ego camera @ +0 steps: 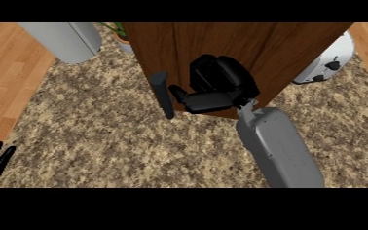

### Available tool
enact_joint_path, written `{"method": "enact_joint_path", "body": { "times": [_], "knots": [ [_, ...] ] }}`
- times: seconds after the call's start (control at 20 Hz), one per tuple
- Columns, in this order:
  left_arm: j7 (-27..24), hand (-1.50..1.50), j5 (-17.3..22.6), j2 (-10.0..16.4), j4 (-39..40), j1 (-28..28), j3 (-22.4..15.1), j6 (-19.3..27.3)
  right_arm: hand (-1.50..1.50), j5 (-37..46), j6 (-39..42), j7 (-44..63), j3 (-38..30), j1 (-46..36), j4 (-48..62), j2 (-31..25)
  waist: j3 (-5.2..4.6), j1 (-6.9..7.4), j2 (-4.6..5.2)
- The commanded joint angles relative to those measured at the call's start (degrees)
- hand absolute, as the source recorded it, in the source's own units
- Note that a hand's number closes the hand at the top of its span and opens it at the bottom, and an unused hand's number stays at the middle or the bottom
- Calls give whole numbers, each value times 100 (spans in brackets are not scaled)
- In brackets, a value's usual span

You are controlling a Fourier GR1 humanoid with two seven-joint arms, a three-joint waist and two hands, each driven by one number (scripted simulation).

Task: Pick up the bottled water, place it into the cabinet and close the cabinet

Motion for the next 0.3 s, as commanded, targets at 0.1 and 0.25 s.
{"method": "enact_joint_path", "body": {
  "times": [0.1, 0.25],
  "knots": [
    [34, -150, 182, 89, -142, 35, 196, -220, 150, 190, -260, -437, -621, -1367, 1641, 31, -26, -10, 96],
    [21, -150, 68, 36, -45, -83, 248, -257, 150, 173, -220, -509, -687, -1477, 1805, 32, -31, -82, 97]
  ]
}}
